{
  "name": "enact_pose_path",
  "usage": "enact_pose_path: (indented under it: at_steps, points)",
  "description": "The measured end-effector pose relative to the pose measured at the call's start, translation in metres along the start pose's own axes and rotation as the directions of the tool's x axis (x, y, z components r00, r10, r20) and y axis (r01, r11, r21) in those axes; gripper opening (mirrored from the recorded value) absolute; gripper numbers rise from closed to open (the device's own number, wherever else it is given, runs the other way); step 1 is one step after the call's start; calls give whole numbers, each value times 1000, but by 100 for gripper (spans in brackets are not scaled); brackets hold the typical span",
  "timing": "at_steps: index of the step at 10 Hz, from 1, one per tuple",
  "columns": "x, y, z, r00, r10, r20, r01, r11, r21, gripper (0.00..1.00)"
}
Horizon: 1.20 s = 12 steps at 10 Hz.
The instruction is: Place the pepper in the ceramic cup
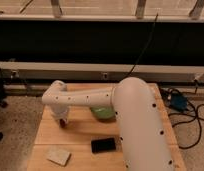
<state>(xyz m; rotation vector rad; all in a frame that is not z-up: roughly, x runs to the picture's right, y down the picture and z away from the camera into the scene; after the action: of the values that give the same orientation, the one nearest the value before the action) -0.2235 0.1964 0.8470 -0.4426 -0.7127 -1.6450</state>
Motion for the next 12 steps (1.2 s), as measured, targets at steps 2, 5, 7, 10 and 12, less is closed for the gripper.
enact_pose_path:
  at_steps: [2, 5, 7, 10, 12]
  points:
    - [-4, -4, -8, 1000, -17, -3, 17, 1000, 20, 0]
    - [-10, -13, -39, 998, -61, -25, 62, 997, 46, 0]
    - [-11, -16, -63, 996, -72, -60, 75, 996, 52, 0]
    - [-7, -12, -85, 992, -69, -106, 75, 996, 55, 0]
    - [-4, -9, -94, 990, -66, -128, 75, 995, 65, 0]
